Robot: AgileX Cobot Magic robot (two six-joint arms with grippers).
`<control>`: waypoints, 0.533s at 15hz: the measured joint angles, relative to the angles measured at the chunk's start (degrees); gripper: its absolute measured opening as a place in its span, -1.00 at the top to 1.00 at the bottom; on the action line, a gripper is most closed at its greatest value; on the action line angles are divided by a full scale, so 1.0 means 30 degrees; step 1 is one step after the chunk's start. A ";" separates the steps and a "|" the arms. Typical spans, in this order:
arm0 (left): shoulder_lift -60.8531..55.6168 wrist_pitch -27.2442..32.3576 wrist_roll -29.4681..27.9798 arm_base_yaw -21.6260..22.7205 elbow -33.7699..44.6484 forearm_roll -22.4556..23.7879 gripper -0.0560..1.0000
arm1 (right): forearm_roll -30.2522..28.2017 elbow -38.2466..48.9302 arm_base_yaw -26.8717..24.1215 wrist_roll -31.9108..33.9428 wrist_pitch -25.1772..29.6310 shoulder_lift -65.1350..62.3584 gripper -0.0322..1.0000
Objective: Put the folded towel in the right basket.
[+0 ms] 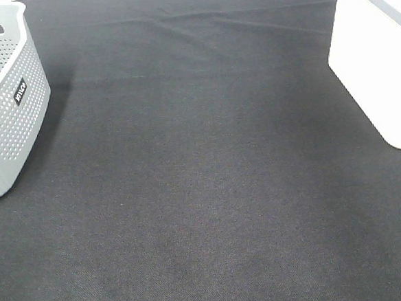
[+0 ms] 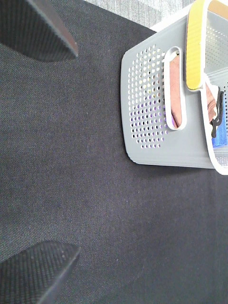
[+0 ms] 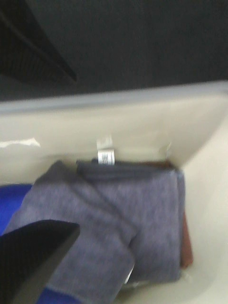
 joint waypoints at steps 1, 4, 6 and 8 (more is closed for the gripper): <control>0.0000 0.0000 0.0000 0.0000 0.0000 0.0000 -0.95 | -0.0019 0.0000 0.0707 0.0000 0.0000 -0.0401 -0.47; 0.0000 0.0000 0.0000 0.0000 0.0000 0.0000 -0.95 | -0.0076 0.0306 0.2597 0.0000 -0.0019 -0.1986 -0.47; 0.0000 0.0000 0.0000 0.0000 0.0000 0.0000 -0.95 | -0.0707 0.2502 0.3533 0.0000 -0.0038 -0.4011 -0.47; 0.0000 0.0000 0.0000 0.0000 0.0000 0.0000 -0.95 | -0.1050 0.5558 0.3571 0.0000 -0.0057 -0.6188 -0.47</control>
